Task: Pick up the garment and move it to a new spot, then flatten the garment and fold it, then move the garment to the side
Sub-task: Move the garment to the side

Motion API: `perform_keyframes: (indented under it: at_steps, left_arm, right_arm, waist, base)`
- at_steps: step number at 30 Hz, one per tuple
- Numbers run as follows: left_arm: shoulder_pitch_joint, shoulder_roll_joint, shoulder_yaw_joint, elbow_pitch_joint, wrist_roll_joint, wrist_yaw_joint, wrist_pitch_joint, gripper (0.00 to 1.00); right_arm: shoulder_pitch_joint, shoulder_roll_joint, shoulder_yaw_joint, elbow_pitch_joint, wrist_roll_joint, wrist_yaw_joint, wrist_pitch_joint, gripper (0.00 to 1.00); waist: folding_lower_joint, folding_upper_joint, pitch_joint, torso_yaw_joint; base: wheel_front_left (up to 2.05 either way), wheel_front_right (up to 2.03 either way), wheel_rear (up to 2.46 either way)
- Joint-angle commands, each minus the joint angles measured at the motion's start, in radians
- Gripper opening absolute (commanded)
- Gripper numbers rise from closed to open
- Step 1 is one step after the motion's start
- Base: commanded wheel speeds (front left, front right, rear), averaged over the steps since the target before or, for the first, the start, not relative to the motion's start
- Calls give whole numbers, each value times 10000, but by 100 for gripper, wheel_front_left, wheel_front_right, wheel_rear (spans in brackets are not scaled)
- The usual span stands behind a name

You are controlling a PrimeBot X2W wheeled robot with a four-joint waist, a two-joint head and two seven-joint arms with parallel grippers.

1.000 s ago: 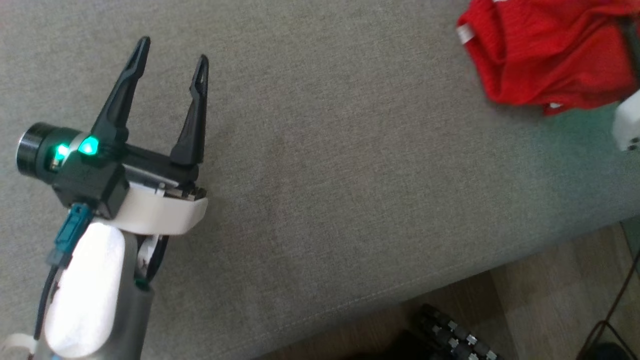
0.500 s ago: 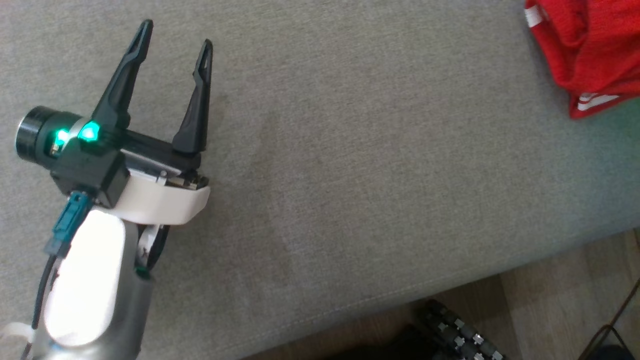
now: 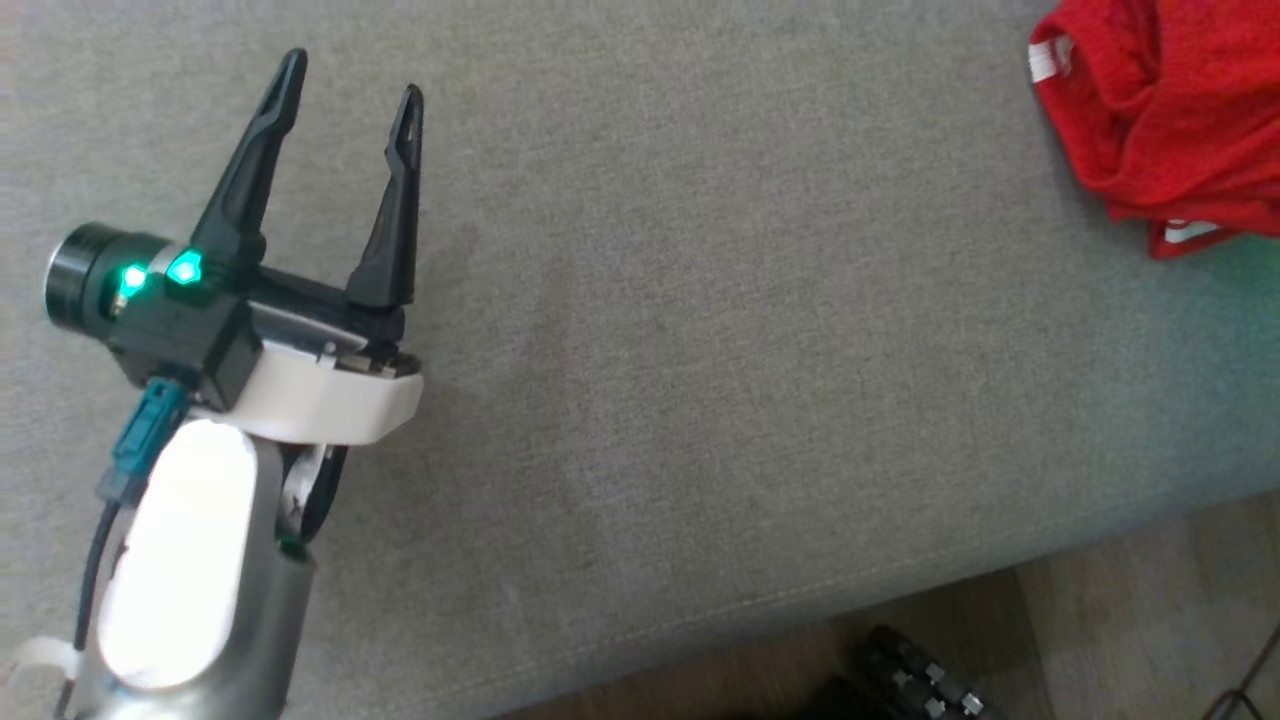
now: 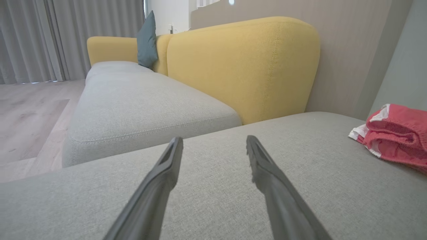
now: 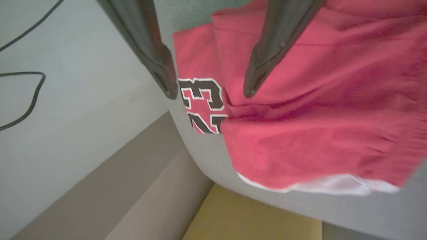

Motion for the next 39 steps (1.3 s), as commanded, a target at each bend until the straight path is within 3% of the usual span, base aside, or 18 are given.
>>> perform_keyframes:
  at_steps: [1, 8, 12, 24, 29, 39]
  left_arm:
    - [26, 92, 285, -317, -29, 67, -46, 100]
    - [693, -18, 471, -157, -172, 308, -49, 100]
    - [1116, -118, 571, -44, -252, 452, -50, 100]
    - [2328, -536, 874, 394, -519, 849, -50, 100]
    - [2721, -561, 991, 560, -543, 911, -51, 100]
    - [3297, -599, 964, 880, -554, 920, -51, 100]
  right_arm:
    - [188, -87, -46, -547, -9, -7, -226, 100]
    - [1536, 1924, 47, -1986, 342, -7, -1809, 100]
    - [2146, 2488, 757, -2338, 687, -7, -2587, 100]
    - [2823, 2641, 3217, -1493, 2820, -7, -3916, 100]
    - [3035, 2642, 3512, -1246, 2979, -7, -4005, 100]
    - [3911, 2642, 3401, -1317, 2928, -7, -3816, 100]
  waist:
    - [0, 0, -176, 56]
    - [0, 0, -1020, 316]
    - [0, 0, -1524, 583]
    - [0, 0, -3013, 2086]
    - [0, 0, -3500, 2495]
    - [0, 0, -4359, 2588]
  base:
    - [0, 0, 0]
    - [0, 0, 0]
    - [0, 0, 0]
    - [0, 0, 0]
    - [0, 0, 0]
    - [0, 0, 0]
